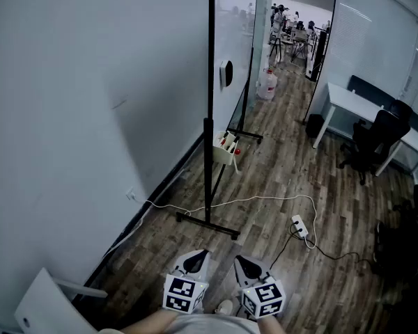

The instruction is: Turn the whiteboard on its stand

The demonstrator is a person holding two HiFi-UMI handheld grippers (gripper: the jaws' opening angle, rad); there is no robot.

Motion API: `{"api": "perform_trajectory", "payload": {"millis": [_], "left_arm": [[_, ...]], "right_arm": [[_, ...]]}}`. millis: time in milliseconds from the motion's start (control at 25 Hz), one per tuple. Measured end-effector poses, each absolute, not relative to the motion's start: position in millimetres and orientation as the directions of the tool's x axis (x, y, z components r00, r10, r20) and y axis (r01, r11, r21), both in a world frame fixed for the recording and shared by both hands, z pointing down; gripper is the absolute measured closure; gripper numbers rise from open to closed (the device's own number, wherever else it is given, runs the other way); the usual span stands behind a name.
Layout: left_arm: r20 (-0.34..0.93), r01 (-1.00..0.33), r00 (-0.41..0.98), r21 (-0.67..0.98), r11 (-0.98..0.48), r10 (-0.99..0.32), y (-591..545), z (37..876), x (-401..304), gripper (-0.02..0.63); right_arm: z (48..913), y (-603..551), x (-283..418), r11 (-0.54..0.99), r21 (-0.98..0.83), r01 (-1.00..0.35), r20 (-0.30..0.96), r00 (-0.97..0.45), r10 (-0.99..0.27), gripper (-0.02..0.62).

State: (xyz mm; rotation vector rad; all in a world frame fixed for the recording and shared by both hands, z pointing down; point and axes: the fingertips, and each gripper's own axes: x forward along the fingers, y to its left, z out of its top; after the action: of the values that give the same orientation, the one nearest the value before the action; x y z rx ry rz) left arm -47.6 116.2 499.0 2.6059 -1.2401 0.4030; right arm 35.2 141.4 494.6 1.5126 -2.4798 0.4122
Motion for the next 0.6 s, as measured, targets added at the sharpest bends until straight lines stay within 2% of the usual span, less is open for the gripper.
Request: {"api": "perform_trajectory", "payload": {"millis": [360,600], "left_arm": [[0.337,-0.773,0.618,0.098,-0.626,-0.710,118,500,-52,0.595],[0.336,-0.770,0.622,0.104,-0.629,-0.707,112,504,-65,0.595]], "right_arm": [[497,143,28,0.429,-0.127,-0.894,0.328,-0.446,-0.833,0.589],[493,136,16,0.406,-0.167,-0.898,0.292,-0.438,-0.850,0.589]]}}
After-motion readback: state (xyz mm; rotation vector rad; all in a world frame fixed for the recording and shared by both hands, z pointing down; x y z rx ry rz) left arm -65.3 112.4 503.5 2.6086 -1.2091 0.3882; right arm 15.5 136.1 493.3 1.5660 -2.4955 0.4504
